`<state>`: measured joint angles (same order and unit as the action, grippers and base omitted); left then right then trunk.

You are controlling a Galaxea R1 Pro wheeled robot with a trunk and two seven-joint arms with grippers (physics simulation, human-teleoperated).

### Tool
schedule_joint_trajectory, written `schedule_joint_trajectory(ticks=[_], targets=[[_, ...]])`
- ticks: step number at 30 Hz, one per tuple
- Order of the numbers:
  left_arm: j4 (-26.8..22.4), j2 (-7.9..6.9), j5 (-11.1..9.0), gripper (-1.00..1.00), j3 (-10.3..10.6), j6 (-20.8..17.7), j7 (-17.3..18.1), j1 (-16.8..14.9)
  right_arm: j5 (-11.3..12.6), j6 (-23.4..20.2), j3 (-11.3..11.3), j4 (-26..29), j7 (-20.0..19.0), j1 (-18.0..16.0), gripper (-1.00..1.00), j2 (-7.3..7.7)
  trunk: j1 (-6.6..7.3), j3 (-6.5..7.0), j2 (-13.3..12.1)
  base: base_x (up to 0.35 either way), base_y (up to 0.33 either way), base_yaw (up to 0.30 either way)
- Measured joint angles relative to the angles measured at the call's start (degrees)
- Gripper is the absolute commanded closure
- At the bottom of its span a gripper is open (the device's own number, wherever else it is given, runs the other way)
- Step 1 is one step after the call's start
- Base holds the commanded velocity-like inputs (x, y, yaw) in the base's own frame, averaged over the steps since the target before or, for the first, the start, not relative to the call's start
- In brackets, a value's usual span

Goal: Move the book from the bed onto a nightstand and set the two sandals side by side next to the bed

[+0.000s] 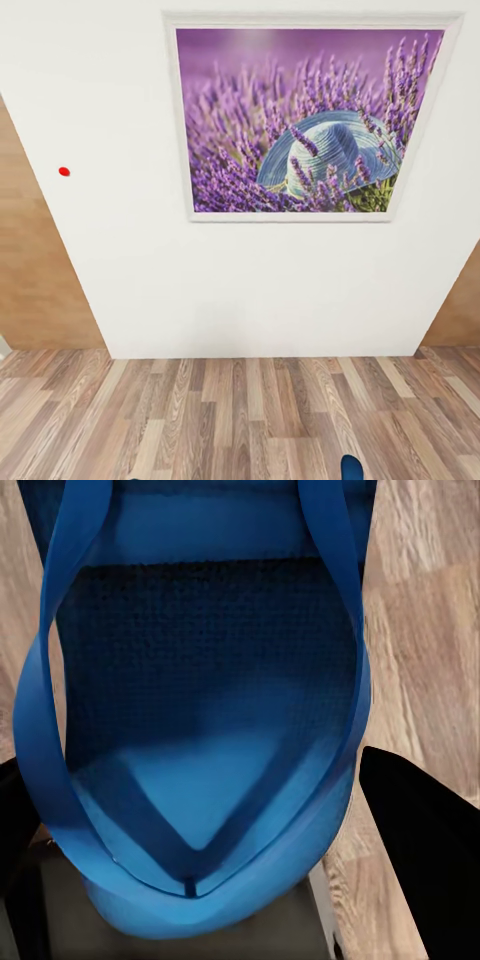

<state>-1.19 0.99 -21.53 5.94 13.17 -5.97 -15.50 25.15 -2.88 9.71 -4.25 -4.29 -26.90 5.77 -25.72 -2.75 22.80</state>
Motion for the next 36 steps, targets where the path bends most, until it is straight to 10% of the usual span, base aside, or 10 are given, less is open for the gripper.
schedule_joint_trajectory(ticks=[36], targets=[[0.1,0.13,-0.2,1.0,0.2,3.0,0.1,0.0,0.0,0.1,0.0,-0.3,0.0,0.0,1.0,-0.05,0.01,0.0,0.0,0.146,0.0,0.289]])
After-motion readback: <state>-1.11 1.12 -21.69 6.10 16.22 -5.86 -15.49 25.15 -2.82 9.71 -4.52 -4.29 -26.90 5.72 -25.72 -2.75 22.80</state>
